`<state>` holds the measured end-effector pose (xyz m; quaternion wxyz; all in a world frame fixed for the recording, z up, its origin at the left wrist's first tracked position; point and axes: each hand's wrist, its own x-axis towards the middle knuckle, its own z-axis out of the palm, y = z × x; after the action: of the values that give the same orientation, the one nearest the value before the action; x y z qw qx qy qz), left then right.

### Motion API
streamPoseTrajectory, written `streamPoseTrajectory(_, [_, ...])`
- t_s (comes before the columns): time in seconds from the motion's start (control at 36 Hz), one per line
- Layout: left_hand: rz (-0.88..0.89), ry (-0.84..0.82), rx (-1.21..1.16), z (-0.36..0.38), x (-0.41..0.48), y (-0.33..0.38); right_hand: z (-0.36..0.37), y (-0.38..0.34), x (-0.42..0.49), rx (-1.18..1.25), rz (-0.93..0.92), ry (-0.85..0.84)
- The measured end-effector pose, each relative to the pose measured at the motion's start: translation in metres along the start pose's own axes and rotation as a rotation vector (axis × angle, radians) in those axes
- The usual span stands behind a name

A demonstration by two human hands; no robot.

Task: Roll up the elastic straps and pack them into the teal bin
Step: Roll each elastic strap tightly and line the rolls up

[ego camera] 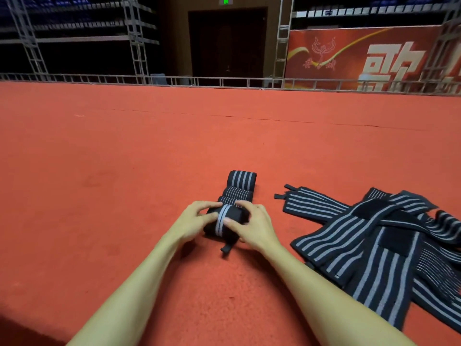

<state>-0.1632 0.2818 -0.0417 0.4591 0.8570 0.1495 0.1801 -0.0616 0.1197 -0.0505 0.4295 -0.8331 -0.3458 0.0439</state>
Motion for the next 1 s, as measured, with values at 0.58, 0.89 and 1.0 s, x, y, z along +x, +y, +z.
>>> streamPoseTrajectory(0.58, [0.024, -0.085, 0.455, -0.003, 0.023, 0.003, 0.003, -0.006, 0.004, -0.16, 0.02, -0.04])
streamPoseTrajectory(0.89, [0.02, -0.044, 0.768, 0.025, 0.001, 0.064, -0.101, 0.005, -0.028, -0.323, -0.077, -0.081])
streamPoseTrajectory(1.0, [0.075, -0.16, 0.628, 0.066, -0.024, 0.104, -0.16, 0.031, -0.054, -0.459, -0.016, -0.118])
